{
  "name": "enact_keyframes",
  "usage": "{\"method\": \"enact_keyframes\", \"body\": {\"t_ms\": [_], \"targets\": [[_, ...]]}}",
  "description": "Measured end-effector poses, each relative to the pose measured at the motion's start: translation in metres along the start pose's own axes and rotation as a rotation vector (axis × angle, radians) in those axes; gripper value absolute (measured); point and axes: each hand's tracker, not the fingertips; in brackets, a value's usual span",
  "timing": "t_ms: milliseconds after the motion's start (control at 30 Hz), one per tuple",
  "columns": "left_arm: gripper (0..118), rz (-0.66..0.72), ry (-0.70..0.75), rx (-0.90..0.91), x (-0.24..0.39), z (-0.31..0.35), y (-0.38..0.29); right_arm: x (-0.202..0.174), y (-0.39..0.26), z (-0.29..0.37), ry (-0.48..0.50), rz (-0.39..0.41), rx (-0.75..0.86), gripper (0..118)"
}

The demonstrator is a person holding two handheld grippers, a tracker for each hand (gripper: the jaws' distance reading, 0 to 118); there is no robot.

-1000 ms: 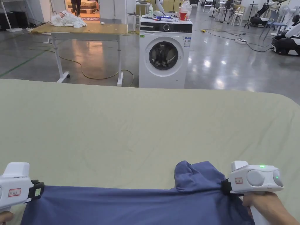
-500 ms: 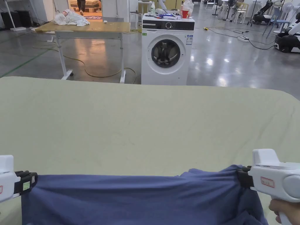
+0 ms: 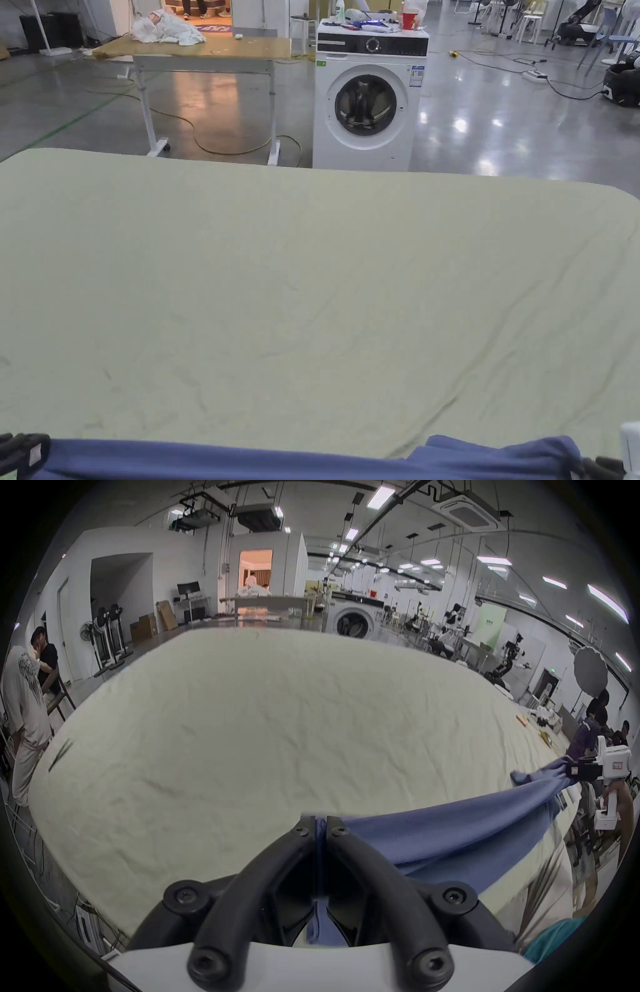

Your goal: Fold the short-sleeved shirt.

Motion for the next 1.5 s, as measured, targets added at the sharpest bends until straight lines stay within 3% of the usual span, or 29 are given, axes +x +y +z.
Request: {"method": "enact_keyframes", "body": {"t_ms": [200,433,500,533,567,600,633,667,833,1000,1233,1300,1333,1400,1433,1467,1500], "targets": [[1,-0.014,0.026,-0.129,0.004,-0.012,-0.039,-0.003,-0.049,-0.021,-0.016,-0.031,-0.135,0],[4,-0.018,0.057,-0.141,-0.002,-0.031,-0.048,-0.009,-0.062,-0.043,-0.042,-0.075,-0.148,3],[14,-0.012,0.062,-0.132,-0.005,-0.029,-0.046,-0.014,-0.059,-0.039,-0.062,-0.073,-0.148,22],[18,-0.007,0.066,-0.129,-0.005,-0.027,-0.043,-0.018,-0.056,-0.035,-0.082,-0.065,-0.149,39],[30,-0.003,0.067,-0.120,-0.004,-0.025,-0.038,-0.021,-0.053,-0.028,-0.109,-0.049,-0.137,62],[43,-0.003,0.080,-0.097,0.003,-0.019,-0.034,-0.025,-0.049,-0.022,-0.141,-0.035,-0.113,74],[53,-0.009,0.098,-0.064,0.007,-0.016,-0.029,-0.030,-0.043,-0.014,-0.169,-0.029,-0.080,77],[59,-0.012,0.095,-0.028,0.011,-0.013,-0.022,-0.035,-0.036,-0.007,-0.179,-0.019,-0.040,77],[60,-0.041,0.059,0.136,0.042,-0.011,0.012,-0.063,-0.003,0.008,-0.210,-0.019,0.174,77],[59,-0.114,0.116,0.312,0.090,-0.022,0.038,-0.099,0.033,-0.010,-0.182,-0.046,0.427,77],[59,-0.163,0.224,0.553,0.127,-0.032,0.058,-0.146,0.077,-0.022,-0.219,-0.060,0.687,75],[56,-0.168,0.230,0.585,0.132,-0.030,0.060,-0.153,0.084,-0.021,-0.176,-0.074,0.736,67],[55,-0.162,0.240,0.603,0.133,-0.029,0.061,-0.155,0.087,-0.020,-0.178,-0.096,0.753,57],[36,-0.160,0.261,0.646,0.134,-0.024,0.061,-0.160,0.091,-0.019,-0.210,-0.108,0.786,14],[23,-0.158,0.277,0.667,0.134,-0.022,0.061,-0.161,0.093,-0.018,-0.215,-0.106,0.814,2],[7,-0.157,0.285,0.677,0.133,-0.020,0.061,-0.162,0.094,-0.016,-0.215,-0.112,0.828,2],[0,-0.151,0.285,0.676,0.130,-0.016,0.061,-0.163,0.095,-0.013,-0.190,-0.124,0.837,2]]}}
